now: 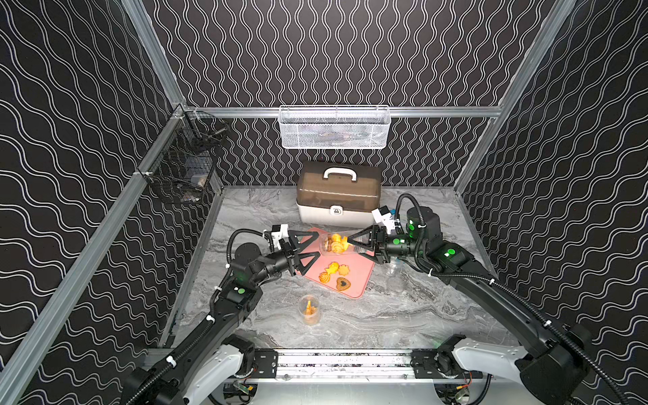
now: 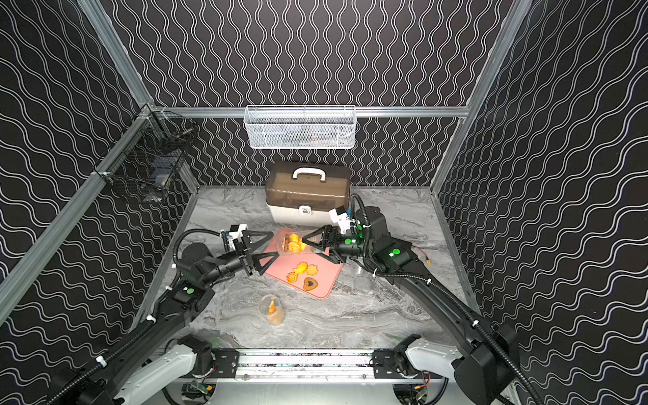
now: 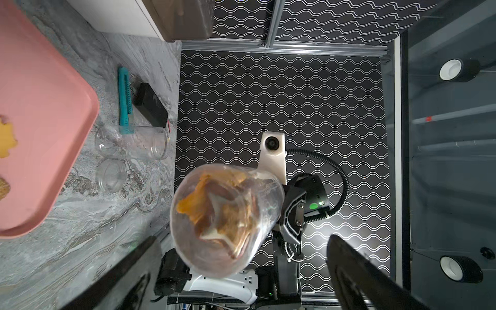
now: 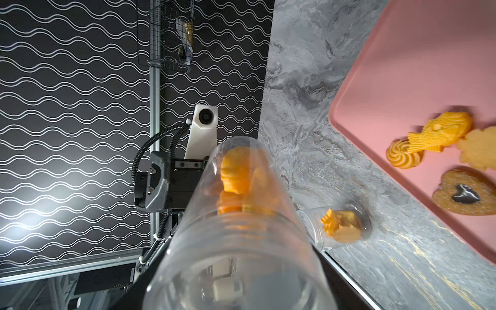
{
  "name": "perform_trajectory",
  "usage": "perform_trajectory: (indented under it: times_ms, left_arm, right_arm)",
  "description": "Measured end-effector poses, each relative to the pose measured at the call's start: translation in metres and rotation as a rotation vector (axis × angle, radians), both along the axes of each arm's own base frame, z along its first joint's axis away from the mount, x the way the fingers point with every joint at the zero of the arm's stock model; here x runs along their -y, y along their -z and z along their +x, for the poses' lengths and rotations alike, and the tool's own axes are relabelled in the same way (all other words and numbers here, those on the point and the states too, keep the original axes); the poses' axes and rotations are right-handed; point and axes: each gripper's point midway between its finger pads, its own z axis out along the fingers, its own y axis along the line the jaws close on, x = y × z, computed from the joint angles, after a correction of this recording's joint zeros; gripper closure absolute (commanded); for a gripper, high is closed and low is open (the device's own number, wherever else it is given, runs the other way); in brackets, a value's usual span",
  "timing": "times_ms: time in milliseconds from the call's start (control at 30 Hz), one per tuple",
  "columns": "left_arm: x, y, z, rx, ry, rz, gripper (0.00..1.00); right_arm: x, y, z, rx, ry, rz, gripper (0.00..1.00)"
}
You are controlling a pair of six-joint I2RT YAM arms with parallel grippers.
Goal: Pour the cookies out of the jar
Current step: Pick up the jar from the center of the board.
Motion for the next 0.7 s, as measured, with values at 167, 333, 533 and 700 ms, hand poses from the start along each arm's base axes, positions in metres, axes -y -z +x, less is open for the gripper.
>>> perform_trajectory:
  times_ms: [167, 333, 533, 700]
  left_arm:
    - [0.003, -0.013, 0.004, 0.016, 0.007, 0.003, 0.01]
    - [0.002, -0.012, 0.010, 0.001, -0.010, 0.014, 0.01]
    - [0.001, -0.013, 0.014, 0.007, -0.032, 0.028, 0.01]
    - [0.000, -0.015, 0.003, 0.023, -0.015, 0.100, 0.01]
  right_arm:
    - [-0.009, -0.004, -0.005, -0.003, -0.028, 0.026, 0.31]
    - [-0.016, -0.002, -0.006, -0.009, -0.031, 0.022, 0.31]
    - [-0.021, -0.003, -0.008, -0.011, -0.040, 0.021, 0.32]
    - [-0.021, -0.008, -0.010, -0.004, -0.041, 0.018, 0.32]
